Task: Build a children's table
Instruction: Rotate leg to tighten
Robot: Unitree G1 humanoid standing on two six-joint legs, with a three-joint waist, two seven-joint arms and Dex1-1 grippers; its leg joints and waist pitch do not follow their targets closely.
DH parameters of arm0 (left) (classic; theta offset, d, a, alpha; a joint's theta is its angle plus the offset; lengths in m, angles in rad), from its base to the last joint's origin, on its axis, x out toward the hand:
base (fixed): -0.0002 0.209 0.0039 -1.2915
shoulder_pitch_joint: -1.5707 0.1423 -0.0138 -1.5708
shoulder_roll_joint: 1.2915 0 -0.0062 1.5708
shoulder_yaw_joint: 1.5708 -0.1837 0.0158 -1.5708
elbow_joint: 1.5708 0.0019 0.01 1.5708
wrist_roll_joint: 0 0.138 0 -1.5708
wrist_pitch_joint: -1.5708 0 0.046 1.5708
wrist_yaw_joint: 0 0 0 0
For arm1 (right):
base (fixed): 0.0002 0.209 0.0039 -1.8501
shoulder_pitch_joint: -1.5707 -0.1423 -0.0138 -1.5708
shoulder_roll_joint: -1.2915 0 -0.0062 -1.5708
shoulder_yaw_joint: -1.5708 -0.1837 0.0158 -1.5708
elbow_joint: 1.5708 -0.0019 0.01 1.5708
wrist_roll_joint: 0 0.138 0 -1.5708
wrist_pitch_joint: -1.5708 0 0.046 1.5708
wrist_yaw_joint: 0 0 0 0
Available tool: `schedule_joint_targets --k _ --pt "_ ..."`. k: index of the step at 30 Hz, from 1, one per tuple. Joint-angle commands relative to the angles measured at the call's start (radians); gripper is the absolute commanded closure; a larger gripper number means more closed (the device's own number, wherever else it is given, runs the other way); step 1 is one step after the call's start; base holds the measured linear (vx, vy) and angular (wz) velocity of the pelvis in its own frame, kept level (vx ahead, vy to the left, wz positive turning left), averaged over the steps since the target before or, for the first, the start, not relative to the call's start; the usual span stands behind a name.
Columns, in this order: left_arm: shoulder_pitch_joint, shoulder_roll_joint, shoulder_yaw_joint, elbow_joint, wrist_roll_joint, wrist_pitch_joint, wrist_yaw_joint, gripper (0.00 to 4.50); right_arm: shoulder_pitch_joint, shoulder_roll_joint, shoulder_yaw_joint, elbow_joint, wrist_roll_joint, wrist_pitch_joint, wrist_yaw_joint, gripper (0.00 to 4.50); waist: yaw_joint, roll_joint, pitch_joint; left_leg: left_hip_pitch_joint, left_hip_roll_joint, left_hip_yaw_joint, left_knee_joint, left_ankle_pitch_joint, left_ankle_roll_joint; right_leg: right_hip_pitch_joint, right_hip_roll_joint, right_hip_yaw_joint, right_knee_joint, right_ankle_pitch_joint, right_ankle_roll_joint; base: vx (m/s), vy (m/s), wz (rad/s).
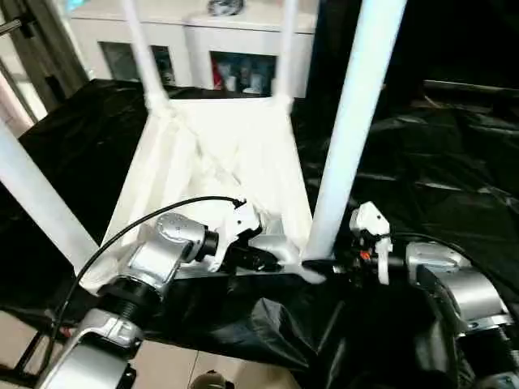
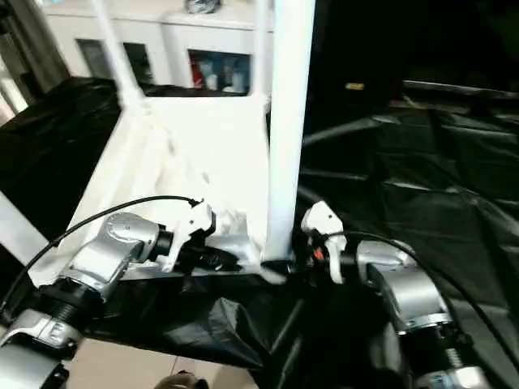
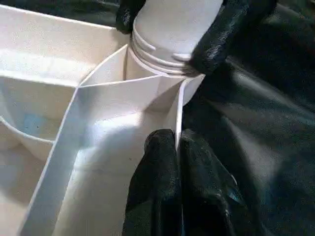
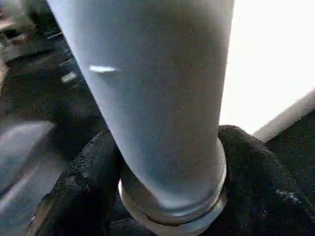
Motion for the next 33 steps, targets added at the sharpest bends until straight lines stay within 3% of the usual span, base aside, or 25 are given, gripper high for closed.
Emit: schedule_joint_targets --k 1,2,4,8,12,14,16,17,21,25,26,29,33 --pt "-0.060 -0.114 0.045 0.011 -0.058 -0.031 0.110 4.50 -0.014 0.076 0.025 0.096 -0.059 0.045 -0.184 1.83 -0.006 -0.018 -0.049 0.018 0.048 -0.019 -0.083 -0.274 -0.003 0.032 -0.078 0.036 -0.089 -0.337 -0.189 0.000 0.000 0.00" --pt "-0.081 -0.145 0.055 0.048 -0.043 -0.039 0.184 4.50 -0.021 0.114 0.011 0.119 -0.070 0.044 -0.261 1.83 -0.015 -0.020 -0.051 0.015 0.048 -0.024 -0.087 -0.273 -0.019 0.040 -0.080 0.034 -0.091 -0.372 -0.167 0.000 0.000 0.00" --pt "-0.101 -0.182 0.062 0.081 -0.032 -0.040 0.258 4.50 -0.027 0.164 -0.008 0.136 -0.070 0.063 -0.345 1.83 -0.019 -0.022 -0.053 0.021 0.047 -0.023 -0.084 -0.275 -0.014 0.035 -0.080 0.036 -0.096 -0.377 -0.150 0.000 0.000 0.00" --pt "-0.126 -0.249 0.063 0.120 -0.007 -0.059 0.384 4.50 -0.060 0.247 -0.032 0.187 -0.095 0.036 -0.516 1.83 -0.024 -0.010 -0.059 0.013 0.047 -0.021 -0.082 -0.210 0.007 0.037 -0.073 0.036 -0.087 -0.239 -0.164 0.000 0.000 0.00" --pt "-0.115 -0.285 0.044 0.109 -0.017 -0.111 0.313 4.50 -0.092 0.277 -0.003 0.228 -0.147 -0.013 -0.536 1.83 -0.026 -0.007 -0.064 0.010 0.043 -0.018 -0.075 -0.180 0.032 0.041 -0.072 0.034 -0.080 -0.160 -0.177 0.000 0.000 0.00" --pt "-0.110 -0.280 0.038 0.104 -0.015 -0.111 0.299 4.50 -0.097 0.281 -0.019 0.228 -0.128 -0.018 -0.529 1.27 -0.027 -0.006 -0.066 0.009 0.044 -0.017 -0.073 -0.165 0.050 0.043 -0.073 0.034 -0.077 -0.130 -0.184 0.000 0.000 0.00" --pt "-0.107 -0.273 0.032 0.102 -0.017 -0.114 0.289 4.50 -0.099 0.283 -0.034 0.221 -0.104 -0.013 -0.517 1.14 -0.026 -0.005 -0.065 0.009 0.044 -0.017 -0.073 -0.166 0.056 0.043 -0.074 0.034 -0.078 -0.134 -0.186 0.000 0.000 0.00" --pt "-0.104 -0.255 0.028 0.101 -0.023 -0.110 0.273 4.50 -0.097 0.268 -0.032 0.203 -0.090 -0.021 -0.485 1.11 -0.026 -0.012 -0.064 0.010 0.045 -0.016 -0.075 -0.174 0.058 0.043 -0.074 0.033 -0.079 -0.153 -0.185 0.000 0.000 0.00" --pt "-0.088 -0.208 0.027 0.074 -0.029 -0.097 0.203 4.50 -0.083 0.206 0.000 0.171 -0.085 -0.041 -0.351 0.71 -0.025 -0.010 -0.063 0.009 0.047 -0.017 -0.077 -0.187 0.056 0.043 -0.075 0.034 -0.082 -0.178 -0.178 0.000 0.000 0.00" --pt "-0.069 -0.158 0.021 0.038 -0.042 -0.084 0.122 4.50 -0.052 0.122 0.031 0.109 -0.065 -0.046 -0.193 0.71 -0.019 -0.012 -0.062 0.009 0.050 -0.016 -0.075 -0.182 0.076 0.045 -0.077 0.035 -0.079 -0.163 -0.183 0.000 0.000 0.00" --pt "-0.056 -0.130 0.019 0.007 -0.065 -0.074 0.056 4.50 -0.034 0.064 0.036 0.079 -0.054 -0.059 -0.115 0.71 -0.015 -0.012 -0.062 0.010 0.053 -0.017 -0.075 -0.186 0.078 0.044 -0.078 0.033 -0.079 -0.177 -0.187 0.000 0.000 0.00" --pt "-0.050 -0.110 0.012 -0.009 -0.074 -0.066 0.015 4.50 -0.020 0.024 0.042 0.055 -0.042 -0.055 -0.050 0.71 -0.014 -0.010 -0.061 0.010 0.053 -0.015 -0.075 -0.188 0.079 0.040 -0.075 0.034 -0.078 -0.178 -0.194 0.000 0.000 0.00" --pt "-0.039 -0.074 -0.002 -0.034 -0.083 -0.060 -0.070 4.50 0.002 -0.045 0.050 0.004 -0.007 -0.035 0.080 0.71 0.001 -0.011 -0.062 0.010 0.057 -0.015 -0.073 -0.188 0.086 0.042 -0.077 0.035 -0.076 -0.174 -0.199 0.000 0.000 0.00"
